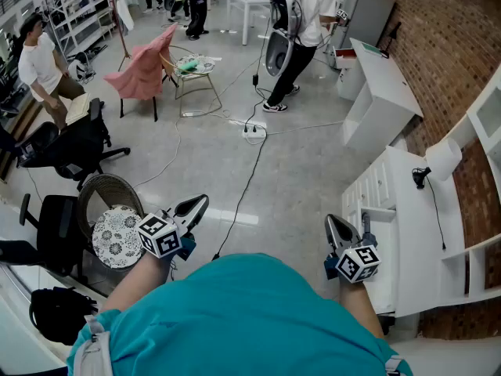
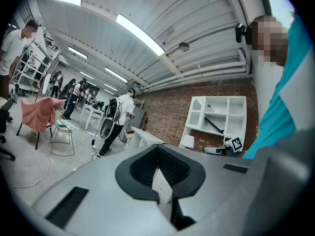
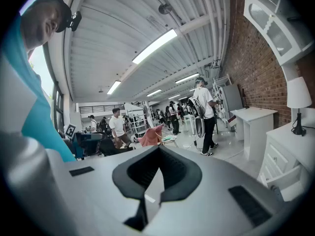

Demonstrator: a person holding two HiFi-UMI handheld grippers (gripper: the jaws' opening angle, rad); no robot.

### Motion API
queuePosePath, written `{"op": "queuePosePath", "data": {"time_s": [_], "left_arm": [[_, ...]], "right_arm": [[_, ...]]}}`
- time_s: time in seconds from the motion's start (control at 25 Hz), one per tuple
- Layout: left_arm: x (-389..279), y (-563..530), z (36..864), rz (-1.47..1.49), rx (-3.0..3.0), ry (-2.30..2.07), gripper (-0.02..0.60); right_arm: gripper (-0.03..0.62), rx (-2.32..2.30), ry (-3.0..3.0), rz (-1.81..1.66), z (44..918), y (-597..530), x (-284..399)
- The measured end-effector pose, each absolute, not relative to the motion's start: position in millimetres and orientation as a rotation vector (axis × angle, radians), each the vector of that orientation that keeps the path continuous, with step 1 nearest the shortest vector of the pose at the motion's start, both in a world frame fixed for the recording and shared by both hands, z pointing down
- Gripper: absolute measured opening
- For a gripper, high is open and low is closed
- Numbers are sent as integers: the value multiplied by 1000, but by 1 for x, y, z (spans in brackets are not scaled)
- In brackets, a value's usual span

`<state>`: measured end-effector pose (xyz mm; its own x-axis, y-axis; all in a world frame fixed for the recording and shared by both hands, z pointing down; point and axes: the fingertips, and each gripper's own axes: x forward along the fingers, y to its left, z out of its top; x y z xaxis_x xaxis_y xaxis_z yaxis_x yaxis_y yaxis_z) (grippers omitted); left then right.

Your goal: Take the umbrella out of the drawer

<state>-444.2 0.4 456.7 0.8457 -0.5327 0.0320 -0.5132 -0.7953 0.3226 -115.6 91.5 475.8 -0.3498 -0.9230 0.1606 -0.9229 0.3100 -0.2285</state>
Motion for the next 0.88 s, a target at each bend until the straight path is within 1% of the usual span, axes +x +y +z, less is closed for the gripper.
{"op": "queuePosePath", "data": {"time_s": [0.56,0.88], "left_arm": [[-393,24,449,-24,2730,-746,12],[-333,38,448,37,2757,-675,12]], "right_arm": [[20,-1799,2529,-436,476,116,-77],[21,-1850,2589,-330,478,148,-47]]}}
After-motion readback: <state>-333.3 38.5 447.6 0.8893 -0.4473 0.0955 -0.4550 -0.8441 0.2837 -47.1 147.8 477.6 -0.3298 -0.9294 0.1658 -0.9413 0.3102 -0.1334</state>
